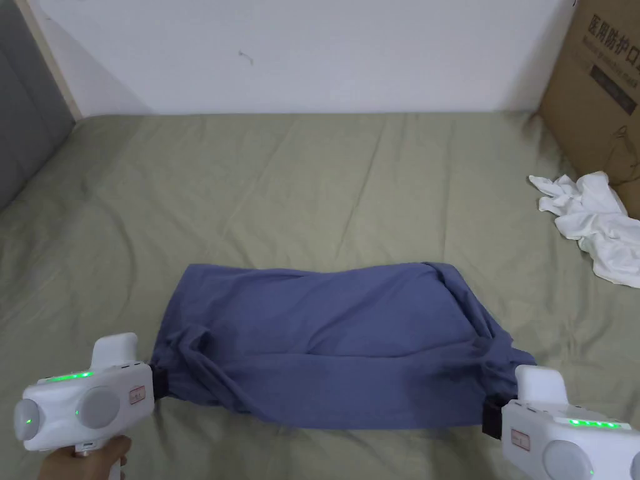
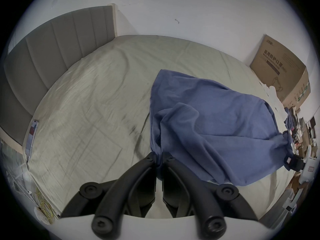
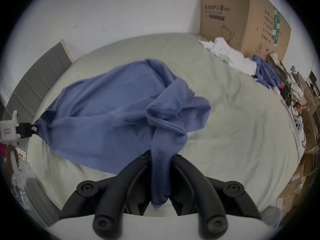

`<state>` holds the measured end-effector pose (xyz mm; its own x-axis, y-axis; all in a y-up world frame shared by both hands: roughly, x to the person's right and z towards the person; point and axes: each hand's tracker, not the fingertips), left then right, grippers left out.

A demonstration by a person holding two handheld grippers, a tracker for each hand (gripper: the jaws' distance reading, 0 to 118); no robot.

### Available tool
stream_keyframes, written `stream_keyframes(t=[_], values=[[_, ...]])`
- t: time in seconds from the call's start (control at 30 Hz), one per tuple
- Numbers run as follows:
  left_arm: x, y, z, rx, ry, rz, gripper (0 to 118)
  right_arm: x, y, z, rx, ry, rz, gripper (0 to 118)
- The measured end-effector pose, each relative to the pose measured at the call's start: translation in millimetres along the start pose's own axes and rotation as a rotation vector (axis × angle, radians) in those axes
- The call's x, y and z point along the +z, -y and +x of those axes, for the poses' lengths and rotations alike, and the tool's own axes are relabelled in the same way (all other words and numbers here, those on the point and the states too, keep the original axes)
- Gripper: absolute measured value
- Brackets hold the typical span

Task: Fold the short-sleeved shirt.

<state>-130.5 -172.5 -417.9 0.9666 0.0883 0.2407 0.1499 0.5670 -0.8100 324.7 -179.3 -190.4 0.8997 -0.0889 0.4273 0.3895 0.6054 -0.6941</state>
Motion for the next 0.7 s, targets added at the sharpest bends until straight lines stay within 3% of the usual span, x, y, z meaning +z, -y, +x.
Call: stream_keyframes(t=[0.17,0.4,0.7], values=[[22,14,-10,0.038,0.018,0.011,9,37,2,13,-0.002,-0.006,0.028,17],[51,63,-25,0.072,0.047,-0.040,9,71,48,34,-0.076,-0.041,-0.024,17],[34,117,-23,0.027,-0.031,-0.142,9,22,106,42,-0.111,0.016,-0.201,17]])
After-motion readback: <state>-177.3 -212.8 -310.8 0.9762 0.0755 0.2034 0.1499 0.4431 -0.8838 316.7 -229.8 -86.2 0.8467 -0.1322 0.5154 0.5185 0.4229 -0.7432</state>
